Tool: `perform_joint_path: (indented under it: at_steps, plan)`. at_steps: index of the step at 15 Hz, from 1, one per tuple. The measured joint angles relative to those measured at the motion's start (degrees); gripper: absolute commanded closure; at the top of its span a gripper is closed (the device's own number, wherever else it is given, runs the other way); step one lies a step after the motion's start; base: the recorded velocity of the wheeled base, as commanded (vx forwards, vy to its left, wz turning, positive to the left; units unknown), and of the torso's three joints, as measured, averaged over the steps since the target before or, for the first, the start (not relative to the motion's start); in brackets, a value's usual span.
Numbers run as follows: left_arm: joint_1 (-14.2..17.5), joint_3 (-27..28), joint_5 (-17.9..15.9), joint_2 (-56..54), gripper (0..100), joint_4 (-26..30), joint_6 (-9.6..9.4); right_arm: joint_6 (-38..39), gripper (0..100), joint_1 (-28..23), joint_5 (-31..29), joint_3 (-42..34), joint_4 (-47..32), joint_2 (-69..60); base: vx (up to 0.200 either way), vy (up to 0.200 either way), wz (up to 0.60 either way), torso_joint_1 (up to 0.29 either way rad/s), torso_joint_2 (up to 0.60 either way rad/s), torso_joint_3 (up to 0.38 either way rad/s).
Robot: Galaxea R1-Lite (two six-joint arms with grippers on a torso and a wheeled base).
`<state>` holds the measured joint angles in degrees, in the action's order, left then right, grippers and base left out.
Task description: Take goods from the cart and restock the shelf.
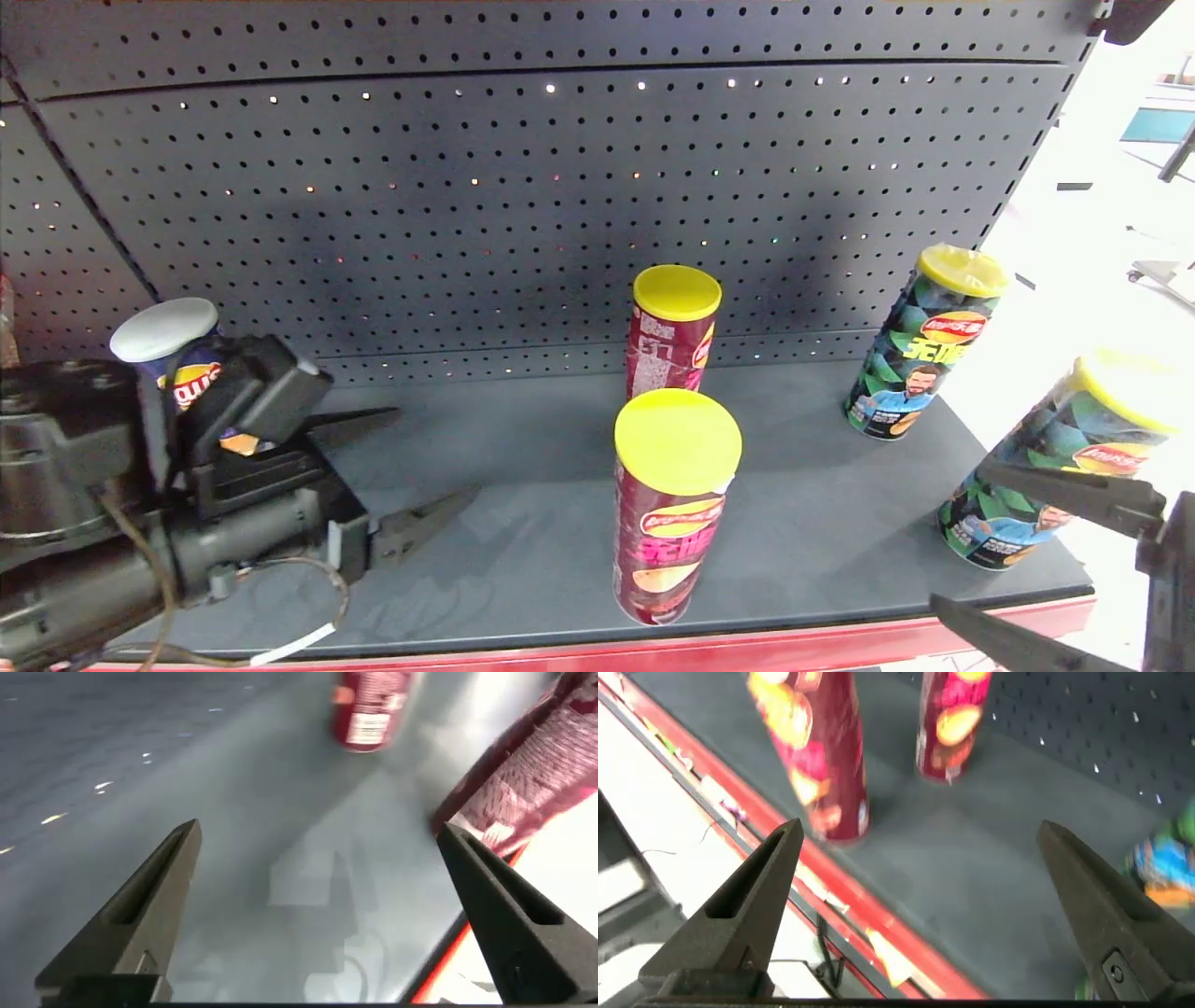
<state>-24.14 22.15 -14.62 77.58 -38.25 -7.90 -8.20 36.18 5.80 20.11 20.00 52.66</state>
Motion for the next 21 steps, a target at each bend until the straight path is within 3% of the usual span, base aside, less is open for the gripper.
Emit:
perform_joint_path:
  at_steps: [2,4,5,6,7,8,9,11,16,21]
  plan:
    - [3.83,-1.67,0.2,-12.26,0,11.96,0.05,-0.2,0,-1.24,-3.49,-3.0,-5.69,-8.23,0.0,0.0,0.0,0.0,0.0,0.0]
    - [6.42,-1.49,2.06,-24.94,0,29.92,0.05,-0.05,0,-4.46,-11.3,-2.36,-16.77,-15.87,0.0,0.0,0.0,0.0,0.0,0.0]
    - [7.57,-0.3,5.36,-32.0,0,41.05,0.02,0.63,0,-7.91,-16.06,-0.8,-21.07,-19.24,0.0,0.0,0.0,0.0,0.0,0.0]
    - [8.7,1.17,11.56,-38.01,0,51.19,0.1,2.46,0,-11.61,-18.58,0.5,-23.17,-21.6,0.0,0.0,0.0,0.0,0.0,0.0]
    - [9.79,2.95,19.02,-43.02,0,57.3,0.54,5.41,0,-14.76,-19.57,1.57,-24.8,-23.43,0.0,0.0,0.0,0.0,0.0,0.0]
    - [10.83,4.61,23.09,-46.96,0,58.72,1.08,6.0,0,-16.59,-20.0,2.54,-25.42,-24.86,0.0,0.0,0.0,0.0,0.0,0.0]
    - [11.54,5.52,24.52,-49.23,0,57.0,1.08,5.72,0,-17.51,-20.47,3.17,-25.83,-25.69,0.0,0.0,0.0,0.0,0.0,0.0]
    - [12.18,6.21,26.16,-51.2,0,54.64,-1.27,4.51,0,-19.37,-21.39,4.5,-27.58,-26.26,0.0,0.0,0.0,0.0,0.0,0.0]
    - [12.65,6.24,26.6,-53.55,0,52.87,-5.69,1.54,0,-22.8,-21.75,5.0,-29.82,-26.67,0.0,0.0,0.0,0.0,0.0,0.0]
    - [12.76,6.07,27.92,-54.52,0,53.03,-6.33,1.39,0,-24.58,-21.72,4.88,-32.76,-27.42,-0.16,0.0,0.0,0.006,0.01,-0.003]
